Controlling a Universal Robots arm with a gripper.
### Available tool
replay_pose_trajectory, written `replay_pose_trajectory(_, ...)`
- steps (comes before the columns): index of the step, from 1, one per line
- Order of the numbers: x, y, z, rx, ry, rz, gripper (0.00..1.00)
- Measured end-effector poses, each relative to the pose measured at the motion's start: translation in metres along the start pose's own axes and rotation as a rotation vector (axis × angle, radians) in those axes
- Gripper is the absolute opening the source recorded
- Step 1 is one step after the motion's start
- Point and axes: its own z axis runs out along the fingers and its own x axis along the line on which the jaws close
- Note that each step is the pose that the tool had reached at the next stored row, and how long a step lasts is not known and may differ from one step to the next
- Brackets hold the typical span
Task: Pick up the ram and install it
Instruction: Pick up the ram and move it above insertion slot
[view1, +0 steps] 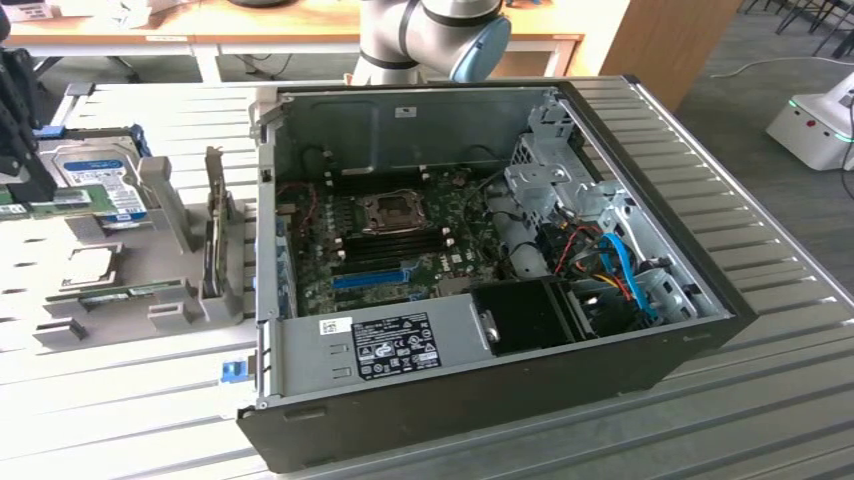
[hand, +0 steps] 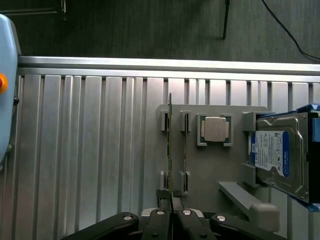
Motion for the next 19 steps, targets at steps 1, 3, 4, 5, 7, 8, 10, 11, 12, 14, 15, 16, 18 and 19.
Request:
replay_pose_trajectory(1,0.0,0.0001,-0.0017,0.0,0.0,0.0,0.12)
replay_pose_trajectory(3,0.0001,0.0003,-0.005,0.0,0.0,0.0,0.12)
replay_pose_trajectory(4,0.0001,0.0004,-0.0067,-0.0001,0.0,0.0,0.12)
replay_pose_trajectory(5,0.0001,0.0004,-0.0075,0.0,0.0,0.0,0.12)
replay_pose_trajectory(7,0.0001,0.0004,-0.0075,0.0001,-0.0001,0.0,0.12)
replay_pose_trajectory(8,0.0001,0.0004,-0.0075,0.0001,-0.0001,0.0,0.12)
replay_pose_trajectory(10,0.0001,0.0004,-0.0076,0.0,-0.0001,0.0,0.12)
replay_pose_trajectory(11,0.0001,0.0004,-0.0076,0.0,0.0,0.0,0.12)
replay_pose_trajectory(12,0.0001,0.0004,-0.0076,0.0,0.0,0.0,0.12)
replay_pose_trajectory(14,0.0001,0.0,-0.0078,-0.0002,0.0001,0.0,0.12)
replay_pose_trajectory(15,0.0002,-0.0007,-0.0079,-0.0003,0.0002,0.0,0.12)
replay_pose_trajectory(16,0.0002,-0.0015,-0.0078,-0.0002,0.0001,0.0,0.12)
replay_pose_trajectory(18,0.0002,-0.0038,-0.0079,0.0,0.0,0.0,0.12)
replay_pose_trajectory(19,0.0002,-0.0052,-0.0079,0.0,0.0,0.0,0.12)
